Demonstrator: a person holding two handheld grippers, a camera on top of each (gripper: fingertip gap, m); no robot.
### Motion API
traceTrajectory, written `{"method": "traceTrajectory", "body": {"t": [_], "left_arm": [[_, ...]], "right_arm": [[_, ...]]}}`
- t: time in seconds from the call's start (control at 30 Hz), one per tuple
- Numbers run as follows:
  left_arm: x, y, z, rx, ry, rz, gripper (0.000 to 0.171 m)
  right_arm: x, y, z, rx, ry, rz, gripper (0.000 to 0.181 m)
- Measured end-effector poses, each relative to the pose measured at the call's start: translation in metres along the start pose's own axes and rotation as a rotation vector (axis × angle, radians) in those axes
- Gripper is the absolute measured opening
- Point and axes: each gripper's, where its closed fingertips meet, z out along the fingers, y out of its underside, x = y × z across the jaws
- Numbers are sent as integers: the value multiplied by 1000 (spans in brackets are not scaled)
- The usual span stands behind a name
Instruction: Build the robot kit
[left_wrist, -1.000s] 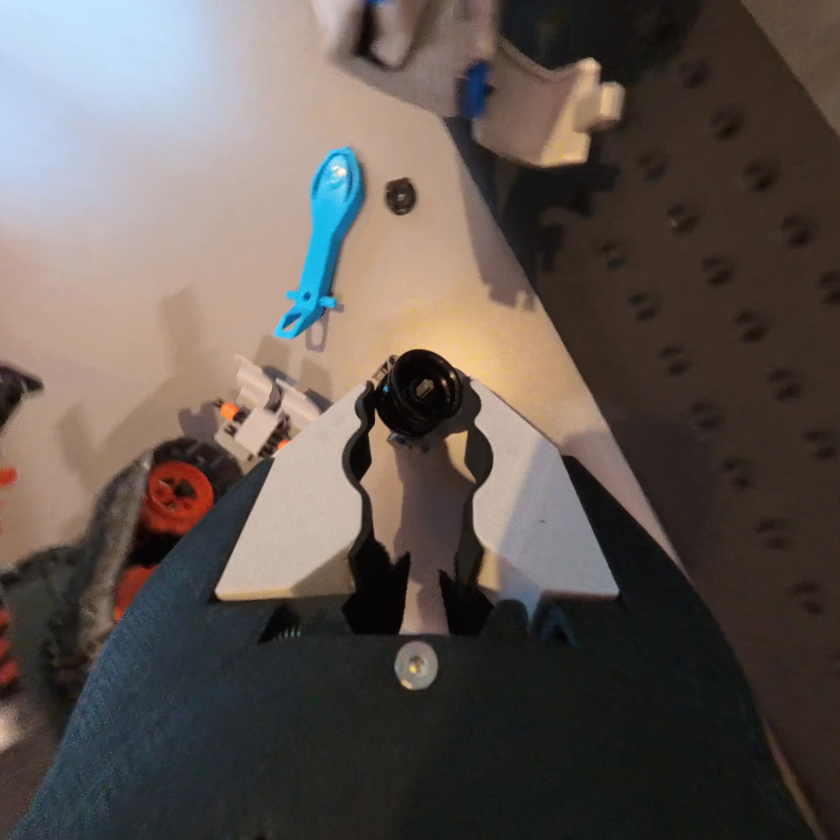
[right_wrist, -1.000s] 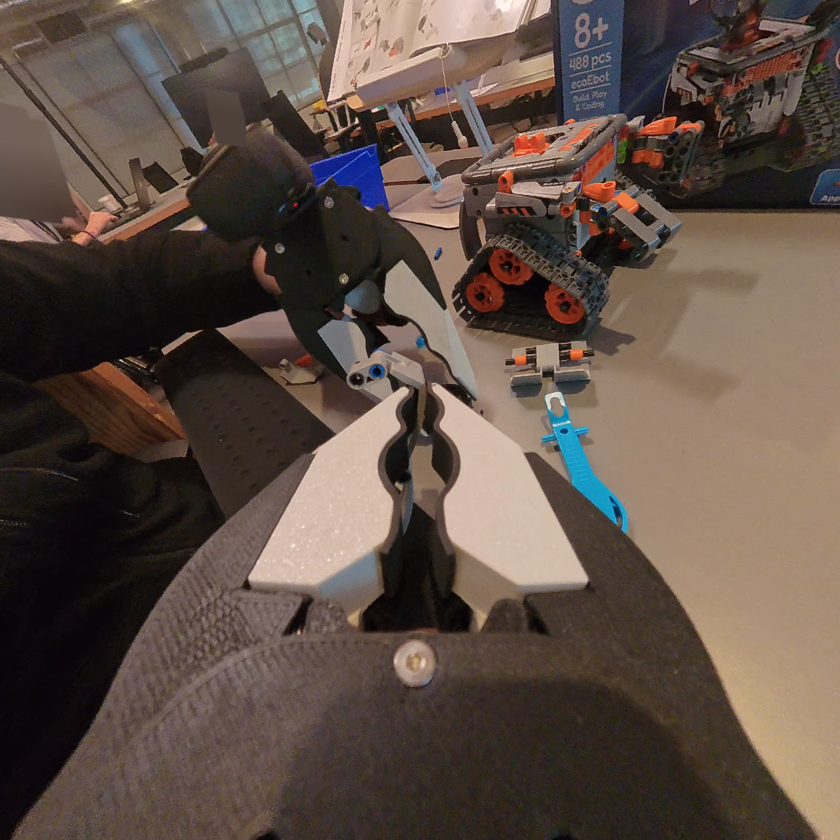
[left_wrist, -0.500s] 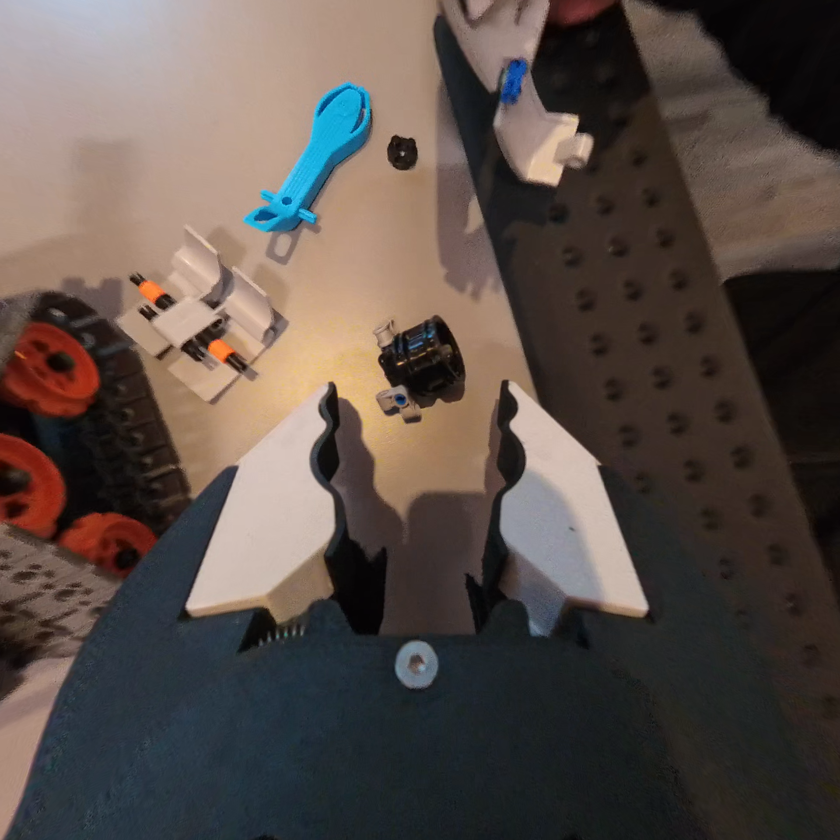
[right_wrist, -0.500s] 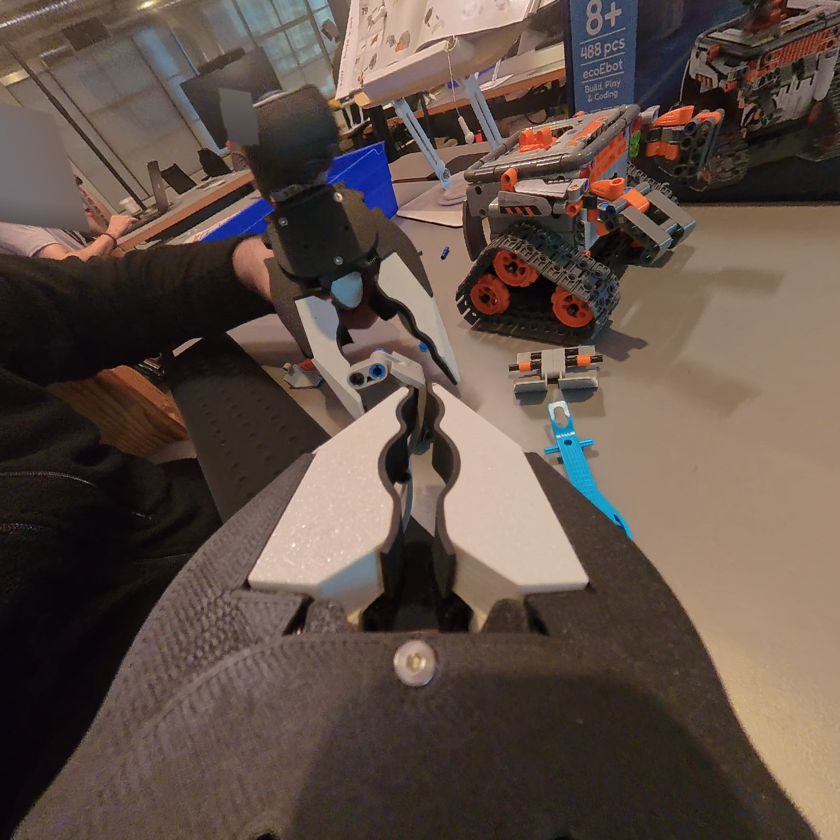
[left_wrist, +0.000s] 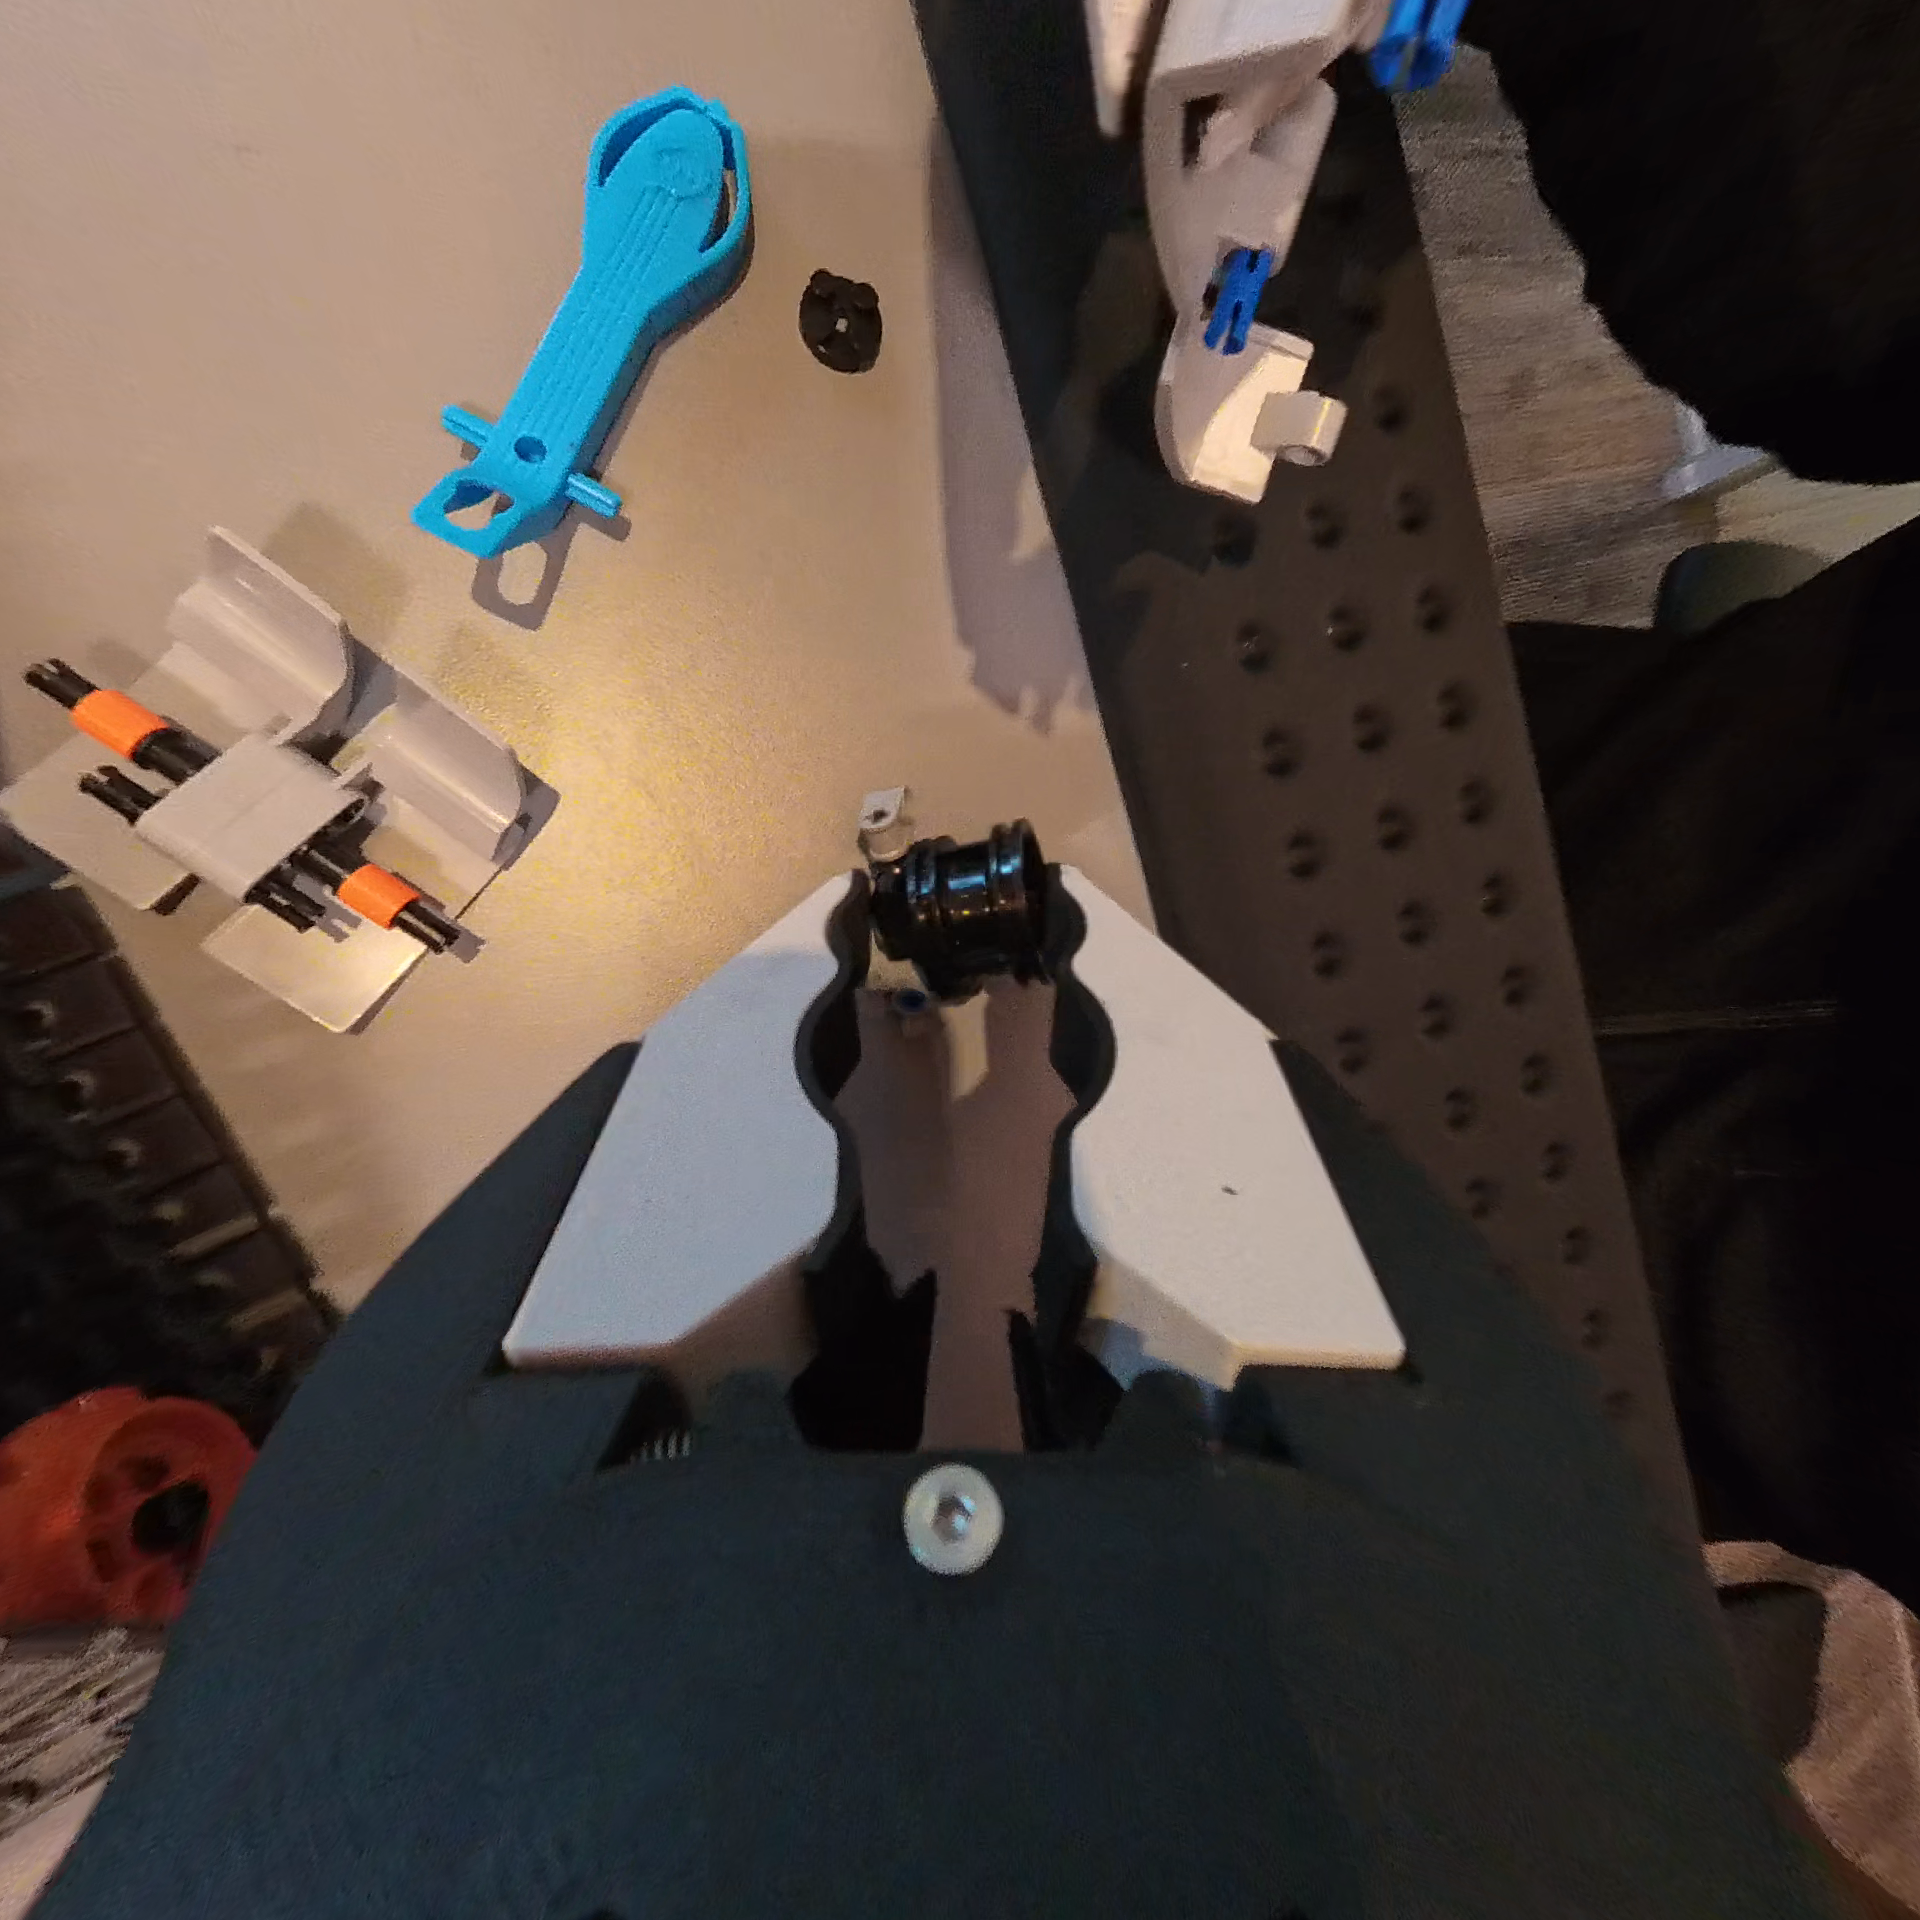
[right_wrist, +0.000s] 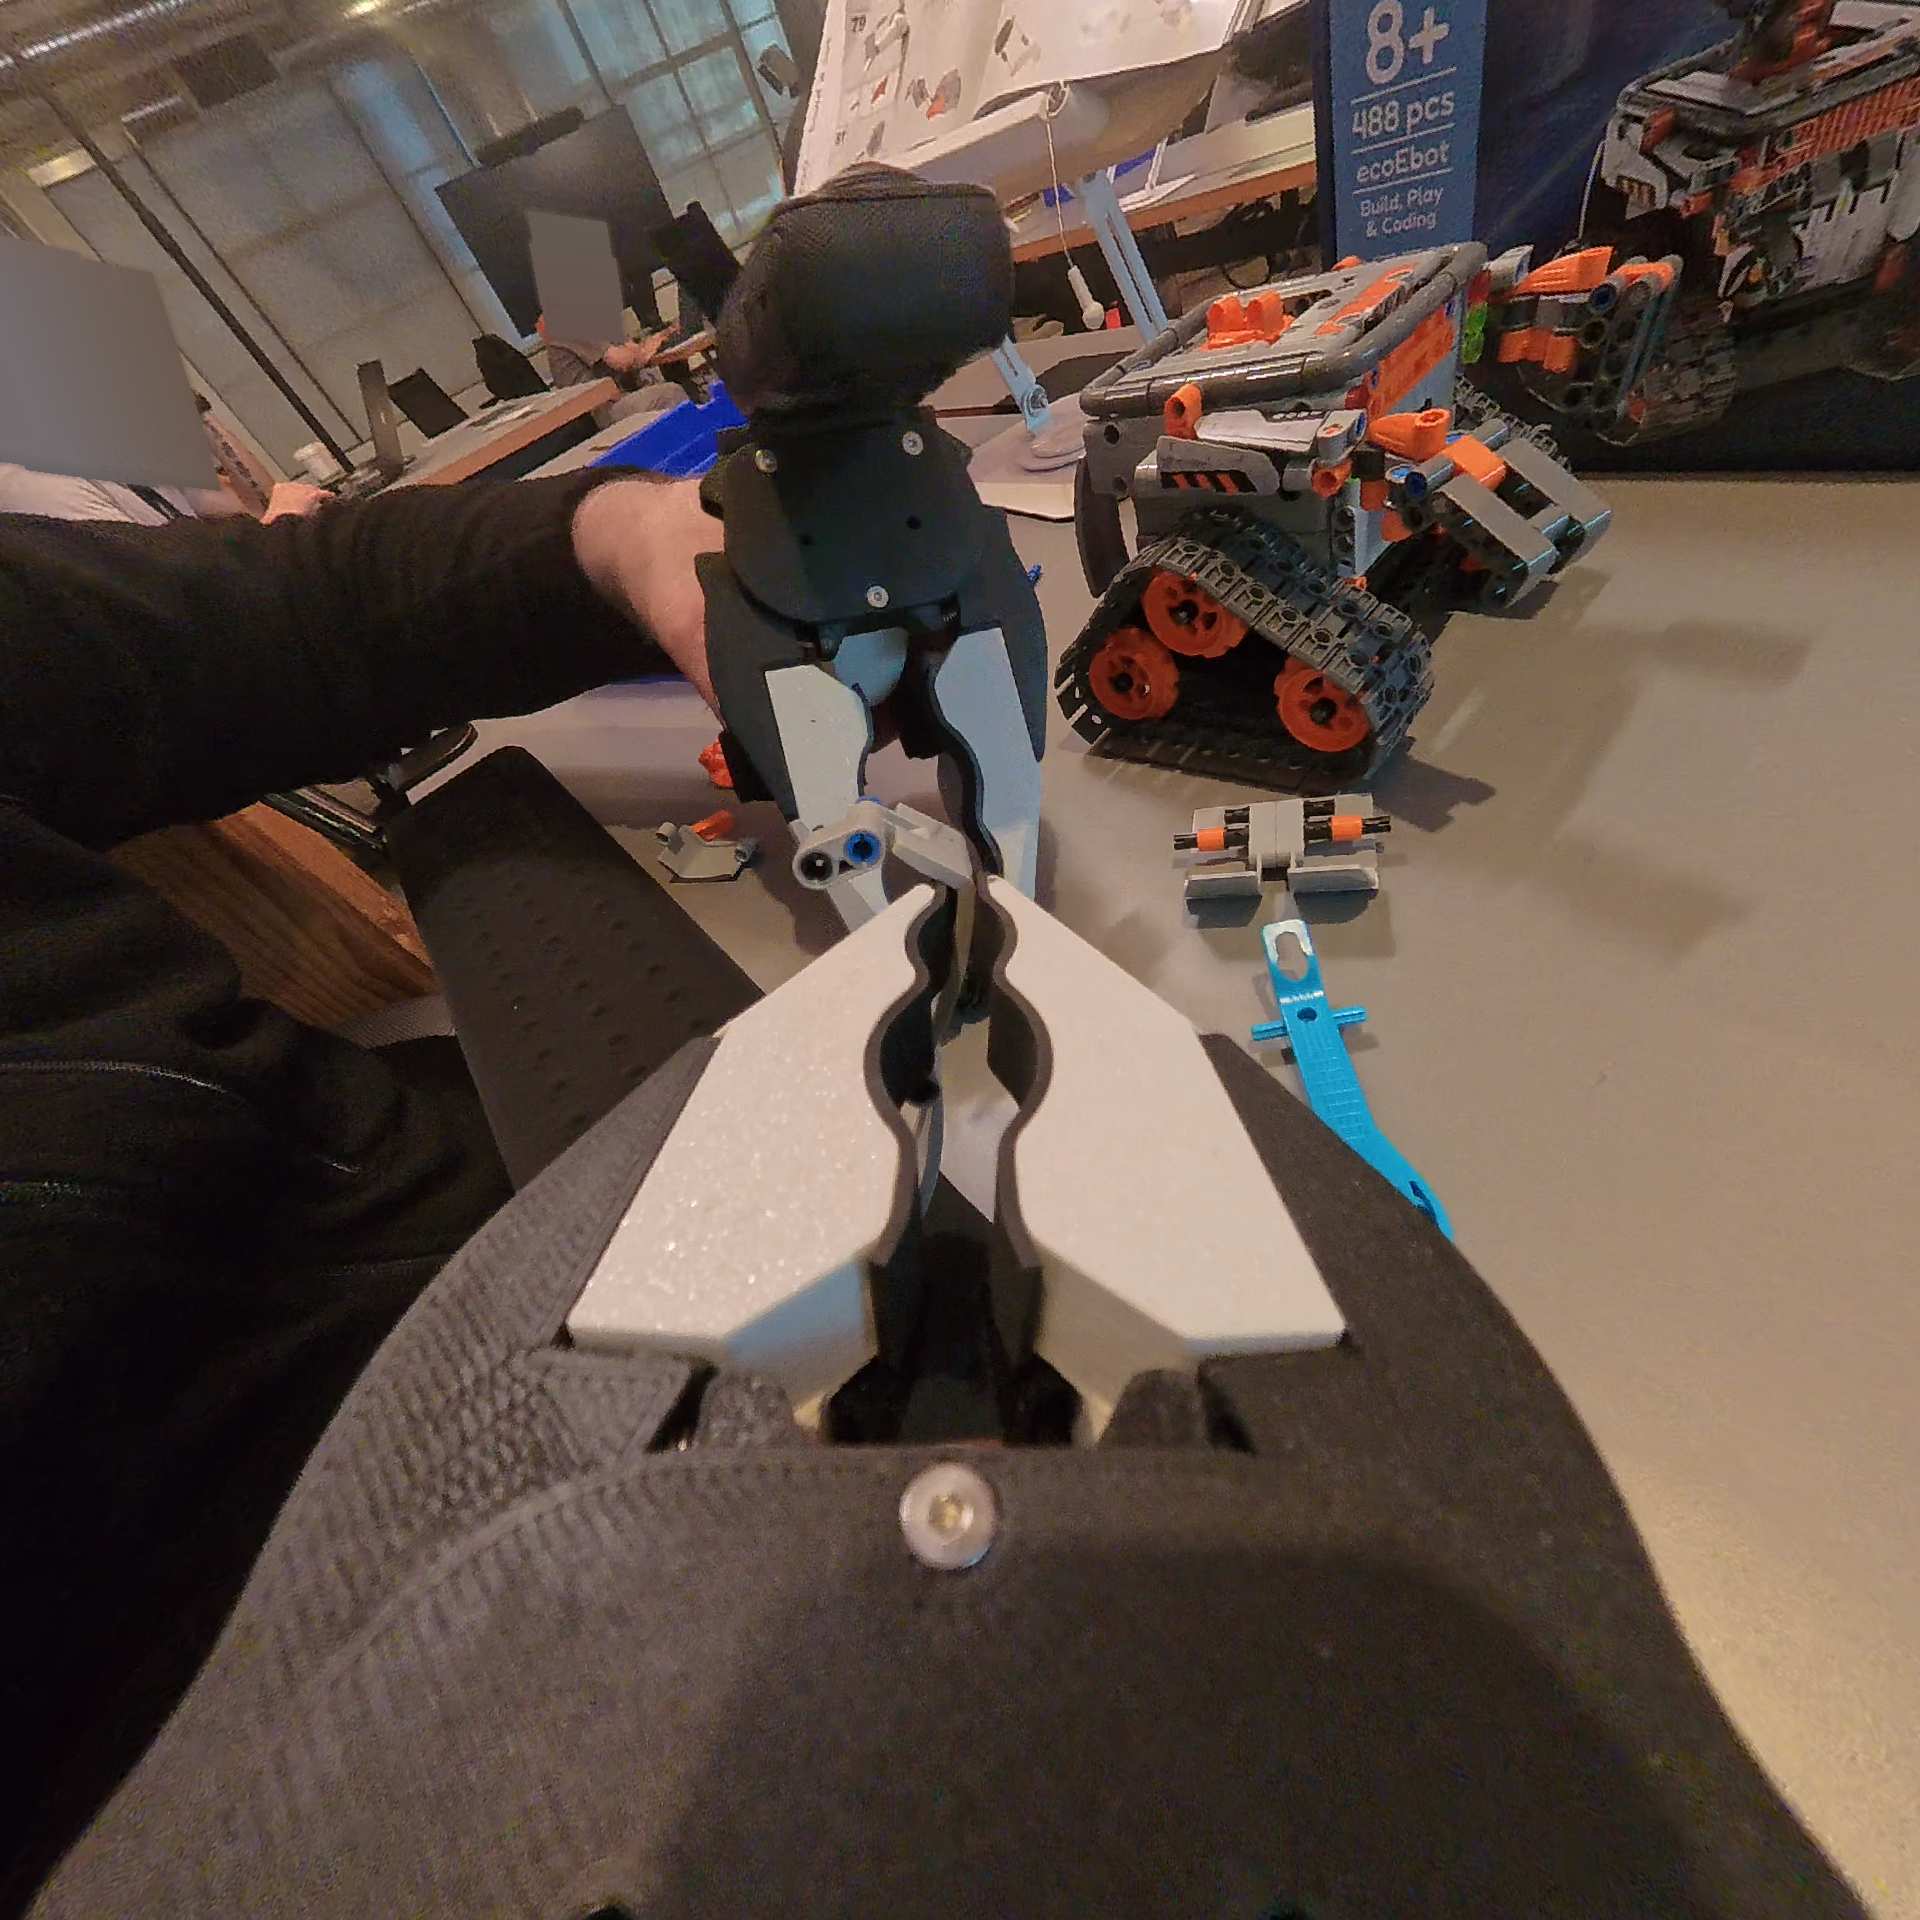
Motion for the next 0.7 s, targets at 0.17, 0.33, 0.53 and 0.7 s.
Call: {"method": "traceTrajectory", "body": {"t": [0.17, 0.33, 0.53, 0.7], "left_arm": [[-6, -7, -5, 70, -62, 4, 29], [0, -51, -52, 403, -210, 110, 30], [16, -93, -113, 693, -375, 207, 29], [26, -103, -126, 770, -443, 256, 30]], "right_arm": [[-1, -2, -1, 11, -3, -4, 0], [-1, -14, -1, 77, 25, -20, 0], [-7, -48, 12, 216, 83, -64, 0], [-6, -76, 9, 360, 175, -105, 0]]}}
